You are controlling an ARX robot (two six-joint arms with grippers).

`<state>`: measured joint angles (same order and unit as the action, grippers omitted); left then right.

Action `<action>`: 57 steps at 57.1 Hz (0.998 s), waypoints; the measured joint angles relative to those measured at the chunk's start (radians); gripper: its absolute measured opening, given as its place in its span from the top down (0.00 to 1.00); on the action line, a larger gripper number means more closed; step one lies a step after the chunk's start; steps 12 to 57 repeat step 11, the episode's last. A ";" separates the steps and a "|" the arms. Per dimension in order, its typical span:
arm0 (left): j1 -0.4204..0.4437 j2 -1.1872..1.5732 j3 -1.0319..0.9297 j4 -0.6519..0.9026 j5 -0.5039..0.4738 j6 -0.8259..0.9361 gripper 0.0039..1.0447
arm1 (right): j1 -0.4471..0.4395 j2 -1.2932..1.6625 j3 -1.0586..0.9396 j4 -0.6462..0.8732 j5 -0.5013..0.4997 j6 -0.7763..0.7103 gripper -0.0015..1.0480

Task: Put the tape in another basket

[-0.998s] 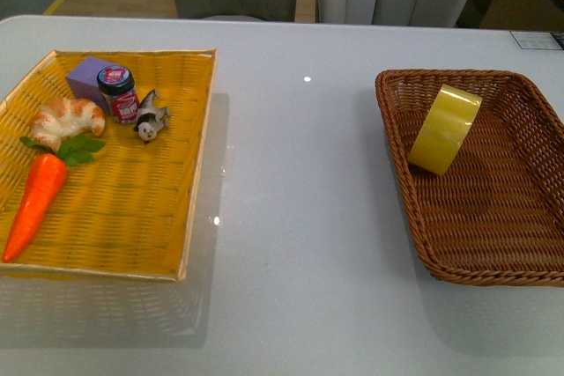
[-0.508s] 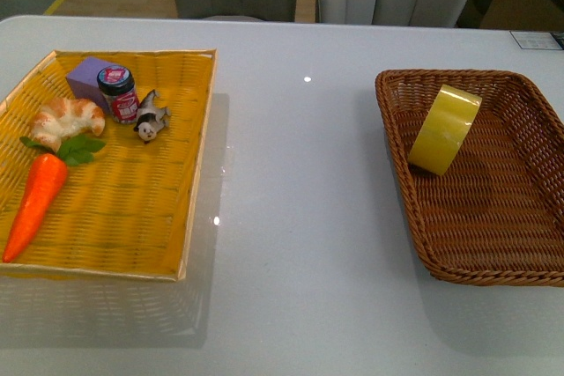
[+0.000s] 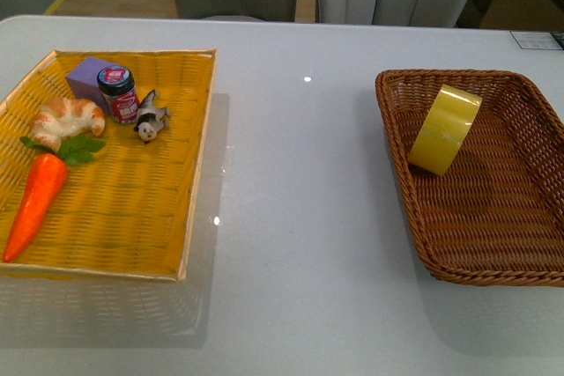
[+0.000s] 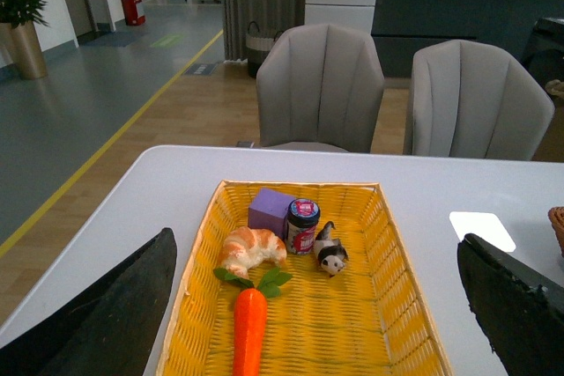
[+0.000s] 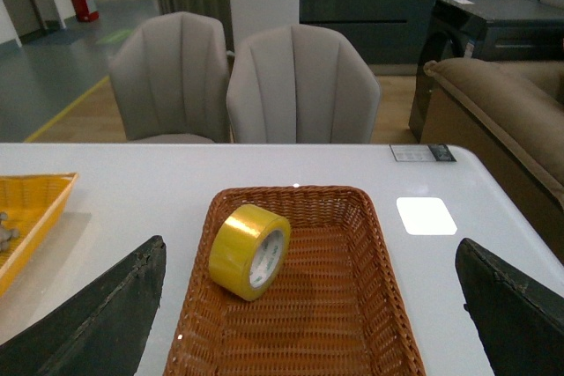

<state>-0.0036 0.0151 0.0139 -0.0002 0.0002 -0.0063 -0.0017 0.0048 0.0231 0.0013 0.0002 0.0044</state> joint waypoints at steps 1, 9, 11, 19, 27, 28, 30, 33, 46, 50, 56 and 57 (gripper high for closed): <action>0.000 0.000 0.000 0.000 0.000 0.000 0.08 | 0.000 0.000 0.000 0.000 0.000 0.000 0.09; 0.000 0.000 0.000 0.000 0.000 0.000 0.08 | 0.000 0.000 0.000 0.000 0.000 0.000 0.09; 0.000 0.000 0.000 0.000 0.000 0.000 0.08 | 0.000 0.000 0.000 0.000 0.000 0.000 0.09; 0.000 0.000 0.000 0.000 0.000 0.000 0.08 | 0.000 0.000 0.000 0.000 0.000 0.000 0.09; 0.000 0.000 0.000 0.000 0.000 0.000 0.08 | 0.000 0.000 0.000 0.000 0.000 0.000 0.09; 0.000 0.000 0.000 0.000 0.000 0.000 0.08 | 0.000 0.000 0.000 0.000 0.000 0.000 0.09; 0.000 0.000 0.000 0.000 0.000 0.000 0.08 | 0.000 0.000 0.000 0.000 0.000 0.000 0.09; 0.000 0.000 0.000 0.000 0.000 0.000 0.08 | 0.000 0.000 0.000 0.000 0.000 0.000 0.09; 0.000 0.000 0.000 0.000 0.000 0.000 0.08 | 0.000 0.000 0.000 0.000 0.000 0.000 0.09; 0.000 0.000 0.000 0.000 0.000 0.000 0.08 | 0.000 0.000 0.000 0.000 0.000 0.000 0.09; 0.000 0.000 0.000 0.000 0.000 0.000 0.08 | 0.000 0.000 0.000 0.000 0.000 0.000 0.09; 0.000 0.000 0.000 0.000 0.000 0.000 0.08 | 0.000 0.000 0.000 0.000 0.000 0.000 0.09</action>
